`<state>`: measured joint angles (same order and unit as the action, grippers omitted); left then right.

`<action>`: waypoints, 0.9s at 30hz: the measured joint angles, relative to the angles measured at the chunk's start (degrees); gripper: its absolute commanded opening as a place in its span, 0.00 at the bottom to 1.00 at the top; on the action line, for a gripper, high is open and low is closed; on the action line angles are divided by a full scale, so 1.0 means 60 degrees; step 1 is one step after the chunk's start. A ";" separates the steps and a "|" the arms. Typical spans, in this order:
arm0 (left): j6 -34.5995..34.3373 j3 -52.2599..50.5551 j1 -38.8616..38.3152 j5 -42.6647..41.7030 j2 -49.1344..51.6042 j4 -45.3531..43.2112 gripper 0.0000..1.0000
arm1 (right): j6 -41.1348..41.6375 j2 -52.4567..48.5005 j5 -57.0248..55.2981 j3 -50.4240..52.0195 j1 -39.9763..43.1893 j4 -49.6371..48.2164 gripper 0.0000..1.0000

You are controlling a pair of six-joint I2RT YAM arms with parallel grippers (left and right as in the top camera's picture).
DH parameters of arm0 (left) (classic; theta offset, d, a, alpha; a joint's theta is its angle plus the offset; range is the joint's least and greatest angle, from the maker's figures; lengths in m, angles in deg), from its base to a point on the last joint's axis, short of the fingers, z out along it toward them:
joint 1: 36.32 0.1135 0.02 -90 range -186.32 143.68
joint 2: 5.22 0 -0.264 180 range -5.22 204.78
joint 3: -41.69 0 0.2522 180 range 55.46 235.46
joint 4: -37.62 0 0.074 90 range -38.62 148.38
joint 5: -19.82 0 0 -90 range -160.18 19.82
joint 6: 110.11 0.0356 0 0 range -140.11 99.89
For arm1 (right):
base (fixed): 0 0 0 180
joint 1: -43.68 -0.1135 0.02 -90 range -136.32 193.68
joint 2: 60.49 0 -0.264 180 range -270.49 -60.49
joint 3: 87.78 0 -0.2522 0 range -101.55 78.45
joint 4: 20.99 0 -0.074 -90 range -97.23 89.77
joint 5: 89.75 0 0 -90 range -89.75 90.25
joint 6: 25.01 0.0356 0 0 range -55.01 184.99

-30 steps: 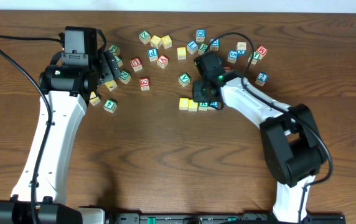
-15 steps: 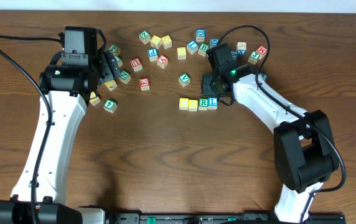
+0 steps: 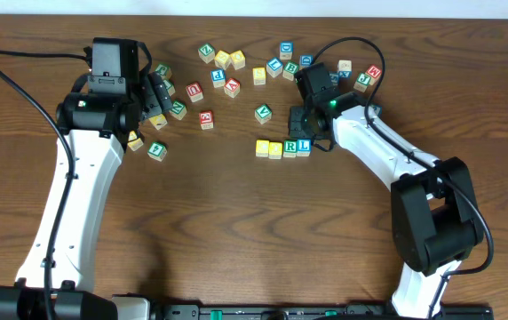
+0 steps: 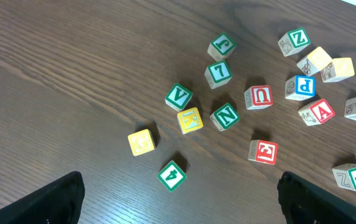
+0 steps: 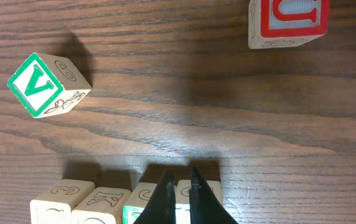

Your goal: Spell out CORL

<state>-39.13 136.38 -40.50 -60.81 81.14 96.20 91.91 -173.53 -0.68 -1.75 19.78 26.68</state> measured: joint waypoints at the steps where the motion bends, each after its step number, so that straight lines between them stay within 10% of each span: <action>1: 0.0000 0.0000 0.0000 0.0000 0.0000 0.0000 0.98 | 0.0000 0.0000 -0.0004 0.0000 0.0000 0.0004 0.04; 27: 0.0000 0.0000 0.0000 0.0000 0.0000 0.0000 0.98 | 0.0004 -0.0007 -0.0022 0.0634 0.0000 -0.0484 0.03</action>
<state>-39.13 136.38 -40.50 -60.81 81.14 96.20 91.93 -173.57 -0.81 2.05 19.78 23.78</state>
